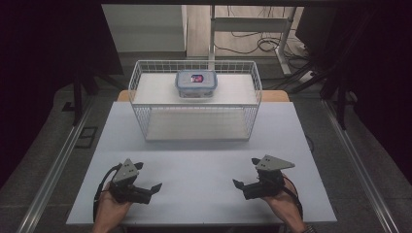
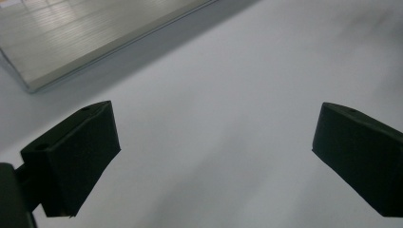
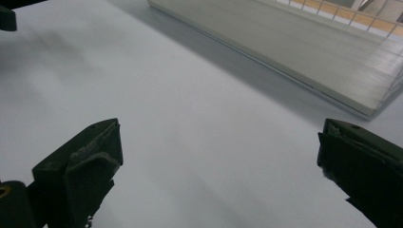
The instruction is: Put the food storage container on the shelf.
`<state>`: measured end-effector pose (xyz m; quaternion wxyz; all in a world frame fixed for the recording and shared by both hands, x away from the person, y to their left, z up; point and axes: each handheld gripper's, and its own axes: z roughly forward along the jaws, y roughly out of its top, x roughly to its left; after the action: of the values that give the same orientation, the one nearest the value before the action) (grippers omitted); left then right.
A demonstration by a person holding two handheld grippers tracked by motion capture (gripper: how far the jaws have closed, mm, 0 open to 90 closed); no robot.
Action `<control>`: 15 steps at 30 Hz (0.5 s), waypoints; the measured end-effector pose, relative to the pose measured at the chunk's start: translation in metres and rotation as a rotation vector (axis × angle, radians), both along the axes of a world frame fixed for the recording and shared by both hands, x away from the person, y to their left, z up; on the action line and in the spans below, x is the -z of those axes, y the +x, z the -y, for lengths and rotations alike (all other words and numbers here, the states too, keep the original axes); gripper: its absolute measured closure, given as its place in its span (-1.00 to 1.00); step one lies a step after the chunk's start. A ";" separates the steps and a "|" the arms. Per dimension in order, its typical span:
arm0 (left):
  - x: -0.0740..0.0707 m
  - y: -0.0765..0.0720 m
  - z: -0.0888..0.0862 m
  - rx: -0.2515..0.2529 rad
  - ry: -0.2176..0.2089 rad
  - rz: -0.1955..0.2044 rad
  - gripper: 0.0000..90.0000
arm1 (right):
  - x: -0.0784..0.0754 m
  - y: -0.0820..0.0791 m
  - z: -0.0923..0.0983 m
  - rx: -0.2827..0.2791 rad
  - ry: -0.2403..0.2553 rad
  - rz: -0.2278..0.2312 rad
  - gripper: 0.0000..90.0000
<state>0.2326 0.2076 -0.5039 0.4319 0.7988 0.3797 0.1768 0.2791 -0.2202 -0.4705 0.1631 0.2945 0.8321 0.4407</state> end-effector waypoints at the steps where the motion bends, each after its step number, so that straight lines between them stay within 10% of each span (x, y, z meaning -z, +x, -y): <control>1: 0.001 -0.001 -0.002 -0.005 0.001 0.000 -0.97 | 0.001 -0.001 0.002 0.004 -0.002 -0.001 -0.98; 15: 0.012 -0.015 -0.024 -0.051 0.001 -0.011 -0.99 | 0.013 -0.008 0.021 0.057 -0.037 -0.009 -0.98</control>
<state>0.2179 0.2317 -0.5155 0.4250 0.7899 0.4023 0.1835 0.2706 -0.2416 -0.4837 0.1772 0.3168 0.8322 0.4191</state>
